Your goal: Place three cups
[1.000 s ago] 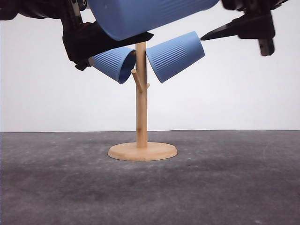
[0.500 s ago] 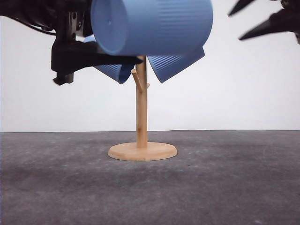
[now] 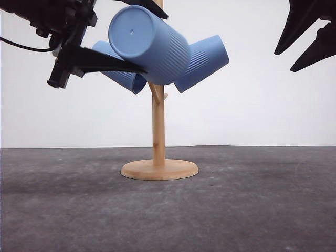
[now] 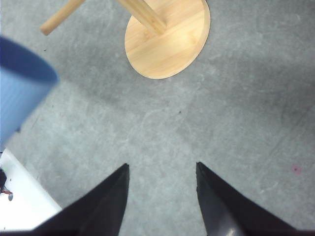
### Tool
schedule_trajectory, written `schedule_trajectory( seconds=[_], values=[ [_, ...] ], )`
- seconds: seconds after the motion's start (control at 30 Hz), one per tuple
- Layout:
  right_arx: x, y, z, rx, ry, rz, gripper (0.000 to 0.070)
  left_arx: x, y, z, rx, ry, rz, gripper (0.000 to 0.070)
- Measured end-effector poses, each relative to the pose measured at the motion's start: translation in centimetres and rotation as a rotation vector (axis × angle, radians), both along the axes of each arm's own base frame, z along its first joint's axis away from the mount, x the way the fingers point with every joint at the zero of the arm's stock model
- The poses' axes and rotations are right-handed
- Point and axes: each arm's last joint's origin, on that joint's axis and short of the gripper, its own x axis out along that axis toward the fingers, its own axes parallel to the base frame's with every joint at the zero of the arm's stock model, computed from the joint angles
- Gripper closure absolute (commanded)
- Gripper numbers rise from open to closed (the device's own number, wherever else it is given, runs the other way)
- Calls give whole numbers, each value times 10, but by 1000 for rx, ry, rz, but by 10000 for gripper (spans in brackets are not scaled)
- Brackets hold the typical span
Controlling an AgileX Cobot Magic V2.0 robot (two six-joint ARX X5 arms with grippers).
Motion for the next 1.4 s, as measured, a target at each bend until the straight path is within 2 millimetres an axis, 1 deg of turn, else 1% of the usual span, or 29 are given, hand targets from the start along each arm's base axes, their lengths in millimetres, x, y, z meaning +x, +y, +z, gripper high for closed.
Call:
schedule_trajectory(
  seconds=[0.2,0.4,0.5,0.63,0.7,0.9,1.1,1.23,1.4],
  values=[
    [1,0,0,1,-12,1,429,6,11,-2,-37,176,83,312],
    [1,0,1,1,-19,1,429,9,18,-3,-74,277,95,312],
    [2,0,1,2,-30,1,429,13,20,-9,-69,322,106,312],
    [3,0,2,3,-37,1,429,22,18,-22,-53,373,119,311],
    [3,0,2,3,-37,1,429,27,16,-28,-55,376,114,311],
    [3,0,2,3,-37,1,429,45,9,-36,-75,352,113,311],
    [3,0,2,3,-37,1,429,65,6,-33,-87,351,132,312],
    [3,0,2,3,-37,1,429,77,8,-37,-85,362,156,311],
    [3,0,2,3,-37,1,429,79,8,-40,-81,370,160,307]
  ],
)
